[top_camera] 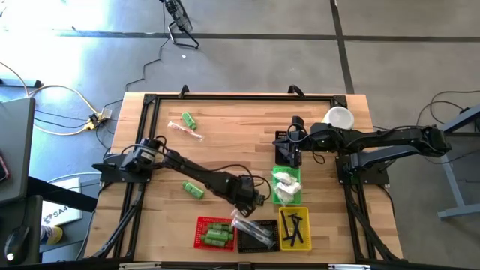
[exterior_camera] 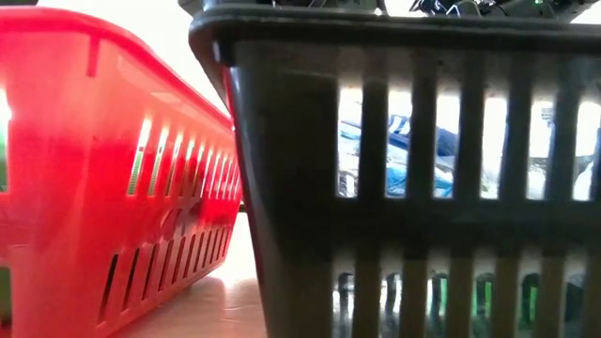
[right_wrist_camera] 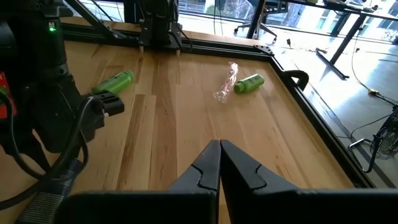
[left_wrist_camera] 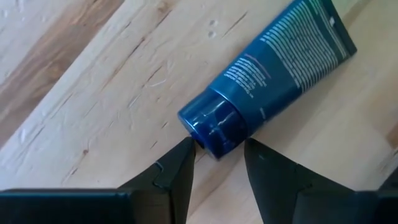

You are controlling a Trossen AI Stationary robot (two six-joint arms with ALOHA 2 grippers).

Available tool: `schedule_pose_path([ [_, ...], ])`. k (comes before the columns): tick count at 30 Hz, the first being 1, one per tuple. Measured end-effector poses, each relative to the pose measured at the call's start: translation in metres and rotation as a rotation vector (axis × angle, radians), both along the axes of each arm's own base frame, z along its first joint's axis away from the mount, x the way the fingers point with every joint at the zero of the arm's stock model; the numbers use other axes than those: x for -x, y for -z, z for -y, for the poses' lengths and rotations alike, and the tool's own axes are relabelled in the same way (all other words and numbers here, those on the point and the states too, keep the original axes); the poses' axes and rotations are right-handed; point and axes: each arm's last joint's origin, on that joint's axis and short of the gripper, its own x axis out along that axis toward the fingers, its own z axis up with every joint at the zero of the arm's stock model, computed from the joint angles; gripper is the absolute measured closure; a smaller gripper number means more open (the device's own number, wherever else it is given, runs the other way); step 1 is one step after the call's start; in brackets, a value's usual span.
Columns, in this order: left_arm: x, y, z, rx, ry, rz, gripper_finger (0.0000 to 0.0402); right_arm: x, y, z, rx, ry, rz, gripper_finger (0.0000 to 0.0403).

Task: Pick & Place Travel size toiletries
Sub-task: Put the blue shaving cream into the top black bin

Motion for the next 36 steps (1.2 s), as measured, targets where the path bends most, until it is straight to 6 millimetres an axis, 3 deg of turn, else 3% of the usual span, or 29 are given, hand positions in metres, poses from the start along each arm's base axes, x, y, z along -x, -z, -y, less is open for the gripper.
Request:
schedule_pose_path([
  [13,-0.002,0.0,-0.013,-0.01,0.067,-0.028,0.0261,0.0,0.0,0.0,0.0,0.0,0.001,0.0401],
  [36,-0.005,0.0,-0.012,0.021,0.071,0.009,0.0261,0.0,0.0,0.0,0.006,-0.002,-0.001,0.0401],
])
